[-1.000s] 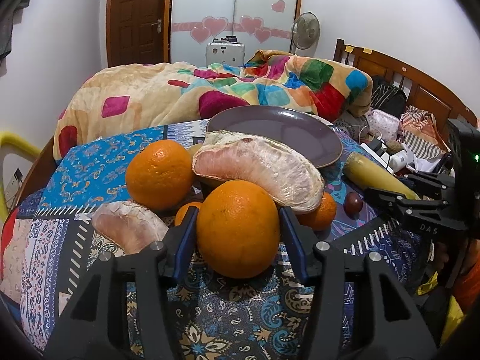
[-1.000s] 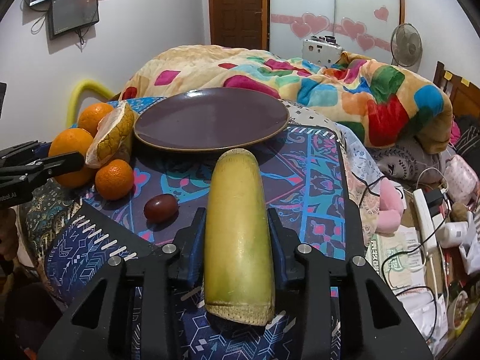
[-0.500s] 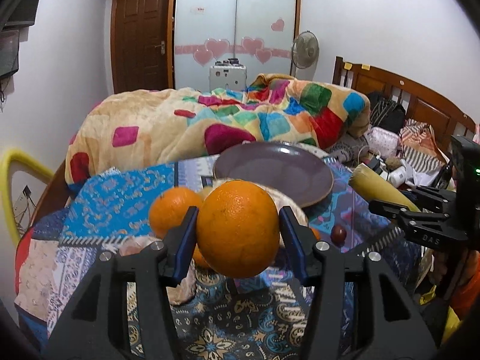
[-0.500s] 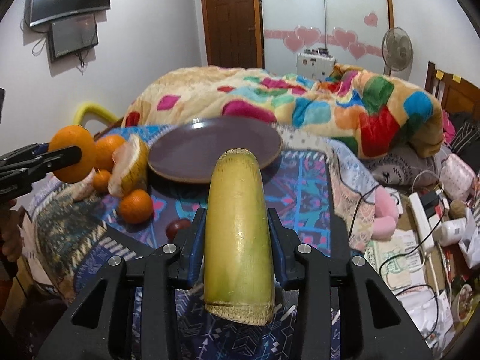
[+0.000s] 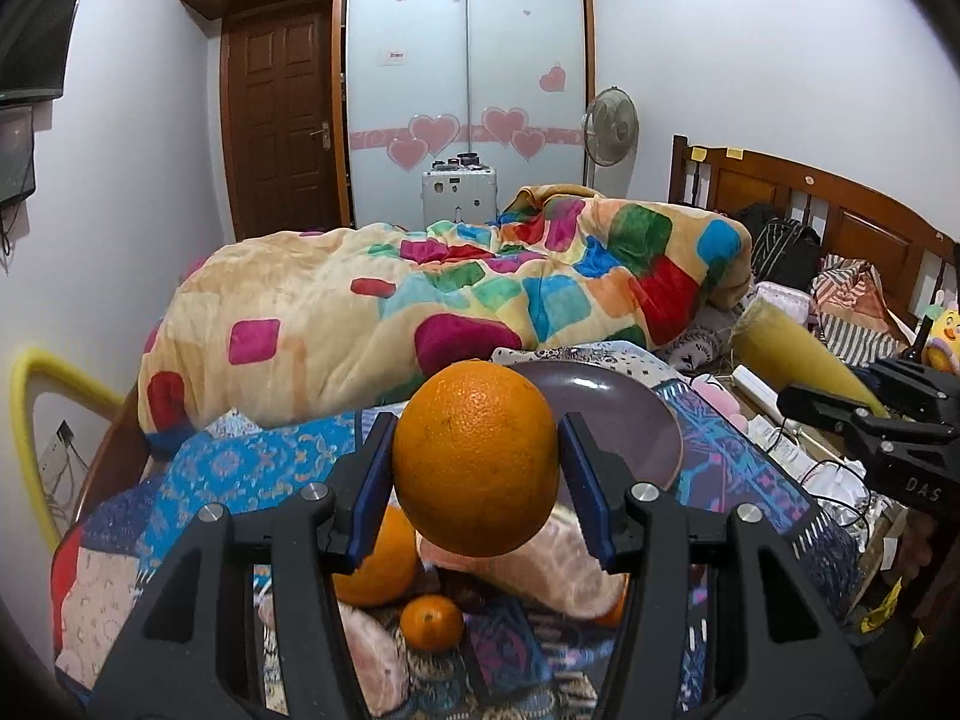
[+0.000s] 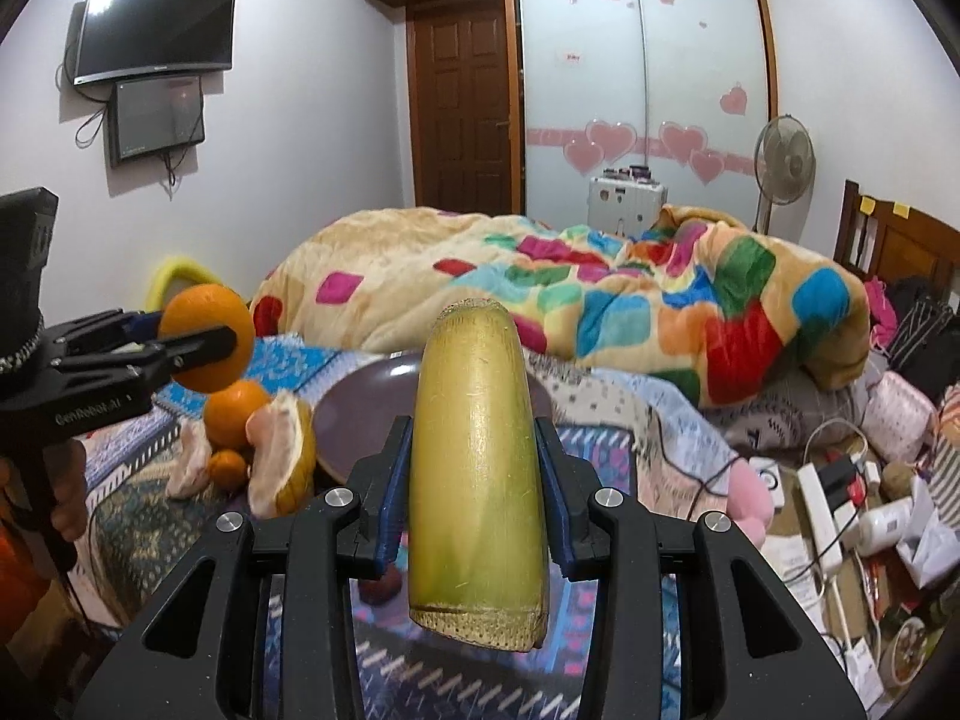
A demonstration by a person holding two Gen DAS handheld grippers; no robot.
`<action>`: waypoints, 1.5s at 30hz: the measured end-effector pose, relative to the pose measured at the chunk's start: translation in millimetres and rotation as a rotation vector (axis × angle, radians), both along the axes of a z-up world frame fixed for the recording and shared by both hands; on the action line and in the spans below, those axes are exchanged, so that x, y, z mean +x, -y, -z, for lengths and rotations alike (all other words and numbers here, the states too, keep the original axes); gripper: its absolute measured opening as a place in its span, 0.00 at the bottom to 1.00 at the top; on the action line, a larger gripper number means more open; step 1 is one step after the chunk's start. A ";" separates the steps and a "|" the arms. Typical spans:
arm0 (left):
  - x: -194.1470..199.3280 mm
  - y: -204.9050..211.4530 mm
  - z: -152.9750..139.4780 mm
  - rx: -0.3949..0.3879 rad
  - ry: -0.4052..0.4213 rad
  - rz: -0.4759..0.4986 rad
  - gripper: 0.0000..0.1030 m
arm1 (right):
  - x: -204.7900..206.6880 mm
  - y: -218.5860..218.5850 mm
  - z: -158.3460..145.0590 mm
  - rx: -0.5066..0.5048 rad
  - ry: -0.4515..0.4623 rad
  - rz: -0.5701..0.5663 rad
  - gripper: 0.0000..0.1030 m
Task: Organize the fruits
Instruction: 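Set the orange on the purple plate with the left tool while the right tool places the yellow fruit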
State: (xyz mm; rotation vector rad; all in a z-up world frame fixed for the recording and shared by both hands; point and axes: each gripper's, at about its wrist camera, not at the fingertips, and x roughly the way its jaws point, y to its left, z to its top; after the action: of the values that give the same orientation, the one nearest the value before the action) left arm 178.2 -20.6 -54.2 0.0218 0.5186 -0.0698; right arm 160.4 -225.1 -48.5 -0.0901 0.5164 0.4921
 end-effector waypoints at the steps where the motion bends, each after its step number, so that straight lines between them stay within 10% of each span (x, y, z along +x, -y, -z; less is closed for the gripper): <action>1: 2.4 0.6 0.0 0.002 -0.001 -0.001 0.52 | 2.8 0.0 -1.1 0.004 0.005 0.003 0.34; 45: 154.4 2.9 64.8 0.004 -0.405 0.015 0.52 | 119.3 -61.2 63.4 -0.181 -0.222 0.001 0.34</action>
State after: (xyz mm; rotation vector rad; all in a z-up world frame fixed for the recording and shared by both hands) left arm 332.6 -23.5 -119.0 0.0154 0.9231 -0.0882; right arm 279.7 -163.9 -111.9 -0.2101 0.7786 0.4563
